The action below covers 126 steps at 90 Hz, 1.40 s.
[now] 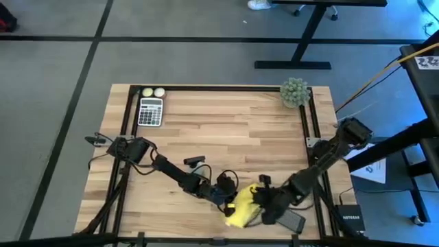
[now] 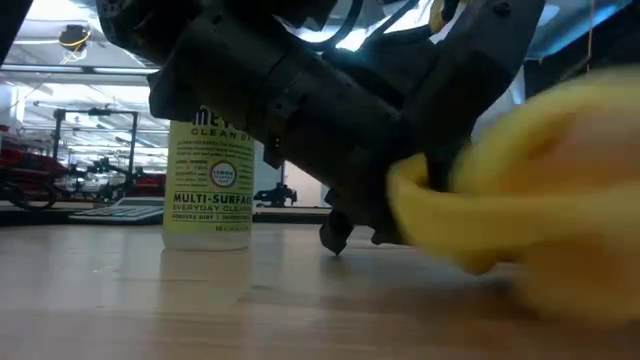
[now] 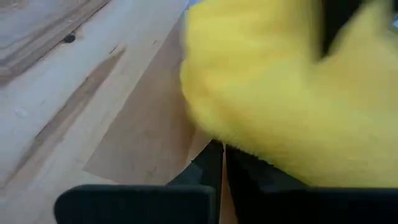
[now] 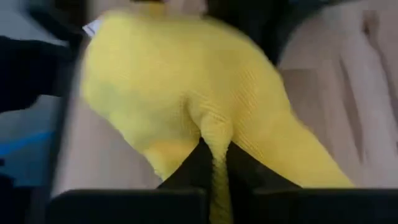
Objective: Apply microfiber cloth
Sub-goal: Wipe the front screen of the black cellphone using a yellow microfiber cloth
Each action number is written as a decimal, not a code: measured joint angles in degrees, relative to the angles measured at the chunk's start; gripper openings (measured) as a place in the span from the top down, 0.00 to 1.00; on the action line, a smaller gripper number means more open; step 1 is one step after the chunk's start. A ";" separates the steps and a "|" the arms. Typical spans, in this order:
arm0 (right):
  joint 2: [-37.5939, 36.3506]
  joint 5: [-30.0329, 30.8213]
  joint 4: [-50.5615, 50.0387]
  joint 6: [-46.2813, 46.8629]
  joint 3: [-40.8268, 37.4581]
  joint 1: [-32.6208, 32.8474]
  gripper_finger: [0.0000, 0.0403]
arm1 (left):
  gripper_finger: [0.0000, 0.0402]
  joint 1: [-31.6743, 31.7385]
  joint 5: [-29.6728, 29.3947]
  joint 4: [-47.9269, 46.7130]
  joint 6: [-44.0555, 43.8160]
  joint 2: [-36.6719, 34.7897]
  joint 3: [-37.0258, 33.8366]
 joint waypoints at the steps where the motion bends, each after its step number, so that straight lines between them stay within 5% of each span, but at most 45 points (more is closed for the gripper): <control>1: 0.44 -0.28 -0.11 0.06 -0.17 -0.10 1.00 | 1.00 -0.01 0.00 0.00 -0.01 0.00 0.00; 22: 4.02 -3.55 -2.12 5.40 -1.15 2.39 1.00 | 1.00 -0.01 0.14 -0.32 0.38 0.00 0.00; 57: -9.45 -5.83 -16.80 9.50 2.38 8.46 1.00 | 1.00 -0.06 0.22 -0.10 1.44 -0.29 0.00; 74: -17.22 -11.44 -19.38 22.36 1.71 16.98 1.00 | 1.00 -0.03 0.29 -0.59 2.21 -1.01 -0.13; 95: -12.25 -8.68 -19.05 34.52 -4.34 25.13 1.00 | 1.00 -0.01 0.79 -0.69 2.77 -1.09 -0.13; 126: -2.55 -1.47 -1.28 9.84 -5.30 11.34 1.00 | 1.00 -0.01 1.51 0.90 3.78 -1.09 -0.13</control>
